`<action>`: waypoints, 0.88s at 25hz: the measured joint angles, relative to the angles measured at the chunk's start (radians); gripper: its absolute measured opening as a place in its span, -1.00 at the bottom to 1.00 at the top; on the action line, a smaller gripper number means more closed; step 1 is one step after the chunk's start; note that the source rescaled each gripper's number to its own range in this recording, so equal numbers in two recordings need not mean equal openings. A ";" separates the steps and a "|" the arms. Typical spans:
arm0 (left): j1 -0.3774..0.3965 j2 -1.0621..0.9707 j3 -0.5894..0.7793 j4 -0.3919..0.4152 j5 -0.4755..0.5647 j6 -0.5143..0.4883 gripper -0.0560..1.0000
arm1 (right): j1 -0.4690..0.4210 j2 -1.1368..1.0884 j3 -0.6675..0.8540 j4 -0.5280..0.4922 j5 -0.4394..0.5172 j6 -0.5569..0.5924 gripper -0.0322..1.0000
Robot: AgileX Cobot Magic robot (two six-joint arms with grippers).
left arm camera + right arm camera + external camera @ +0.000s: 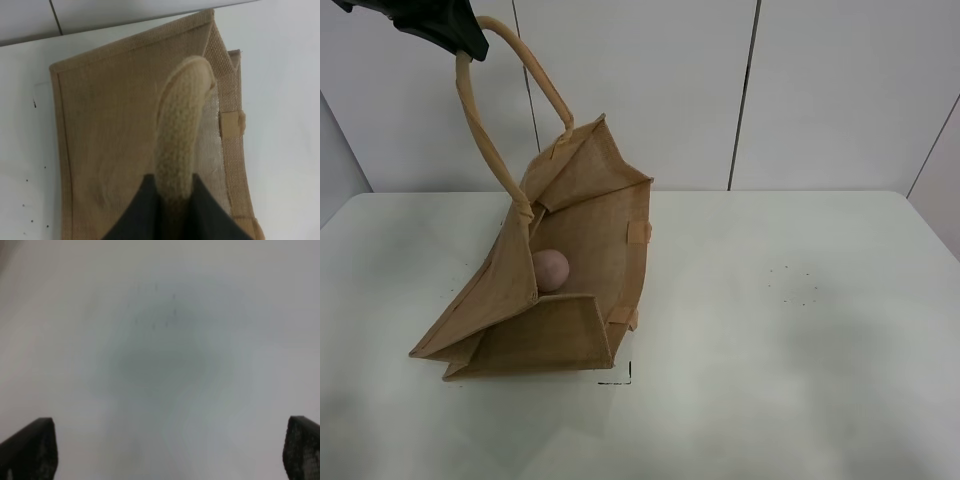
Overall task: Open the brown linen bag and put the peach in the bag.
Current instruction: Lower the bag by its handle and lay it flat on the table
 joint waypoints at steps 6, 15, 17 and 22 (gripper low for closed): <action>0.000 0.044 0.008 -0.001 -0.004 0.000 -0.89 | 0.000 -0.152 0.000 -0.005 0.000 0.000 1.00; 0.000 0.236 0.104 -0.003 -0.138 0.000 -0.89 | 0.000 -0.153 0.000 -0.007 0.000 0.000 1.00; 0.000 0.308 0.111 -0.009 -0.158 0.000 -0.89 | 0.000 -0.153 0.000 -0.007 0.000 0.000 1.00; 0.000 0.455 0.111 -0.045 -0.166 0.009 -0.87 | 0.000 -0.153 0.000 -0.007 0.000 0.000 1.00</action>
